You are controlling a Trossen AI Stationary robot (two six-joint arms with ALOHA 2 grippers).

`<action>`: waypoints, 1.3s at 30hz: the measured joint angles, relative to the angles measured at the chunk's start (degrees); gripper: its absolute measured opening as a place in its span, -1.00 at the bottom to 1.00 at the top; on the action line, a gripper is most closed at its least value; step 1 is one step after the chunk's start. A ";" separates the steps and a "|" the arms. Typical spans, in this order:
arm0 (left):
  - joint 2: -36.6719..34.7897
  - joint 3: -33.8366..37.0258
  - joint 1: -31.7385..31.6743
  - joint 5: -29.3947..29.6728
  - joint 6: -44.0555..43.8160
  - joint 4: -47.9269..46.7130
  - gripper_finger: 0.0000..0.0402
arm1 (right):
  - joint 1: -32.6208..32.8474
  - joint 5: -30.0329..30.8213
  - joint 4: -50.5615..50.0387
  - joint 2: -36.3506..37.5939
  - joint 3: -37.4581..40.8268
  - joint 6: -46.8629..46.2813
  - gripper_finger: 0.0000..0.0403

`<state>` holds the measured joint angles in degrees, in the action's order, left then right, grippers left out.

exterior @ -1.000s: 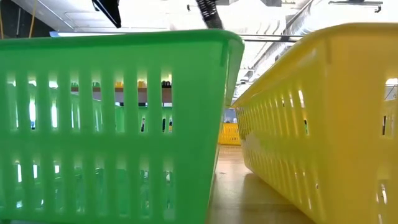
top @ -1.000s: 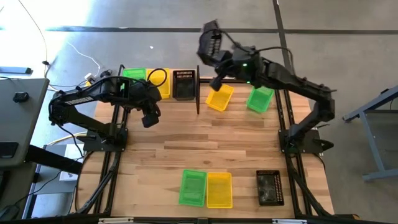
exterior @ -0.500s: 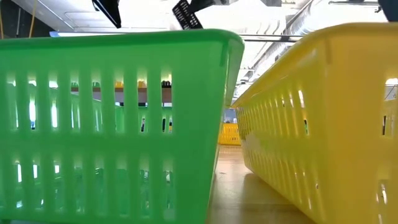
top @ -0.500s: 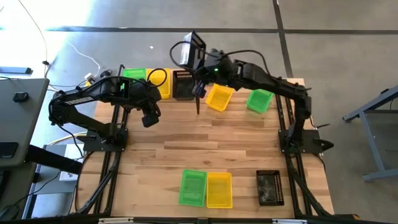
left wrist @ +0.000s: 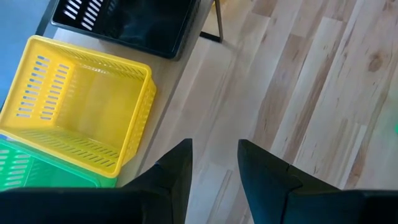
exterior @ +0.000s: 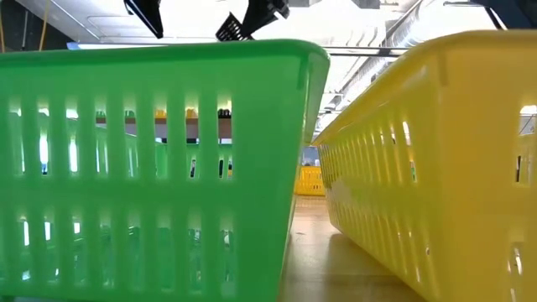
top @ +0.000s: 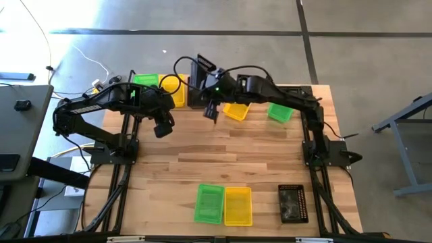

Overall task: Stack baskets on shelf by color
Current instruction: Stack the top black bin on top of the black bin on the shelf

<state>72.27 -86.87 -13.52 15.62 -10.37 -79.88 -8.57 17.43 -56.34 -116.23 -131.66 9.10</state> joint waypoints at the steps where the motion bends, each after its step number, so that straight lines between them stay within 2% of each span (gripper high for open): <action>1: 0.00 0.00 0.00 0.00 -0.02 -0.01 -0.42 | 0.01 -0.05 -0.73 -0.20 0.07 -0.04 -1.00; 11: 0.00 0.00 0.00 0.00 -0.20 -0.11 -0.42 | 0.00 -0.05 -1.82 -3.44 0.09 1.19 -1.00; 39: -0.01 0.00 0.00 0.00 -1.46 -0.09 -0.42 | -0.49 0.81 -4.45 -4.91 0.23 1.45 -0.99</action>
<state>72.26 -86.87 -13.52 15.62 -11.84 -79.96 -9.06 18.24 -60.80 -121.14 -131.44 10.55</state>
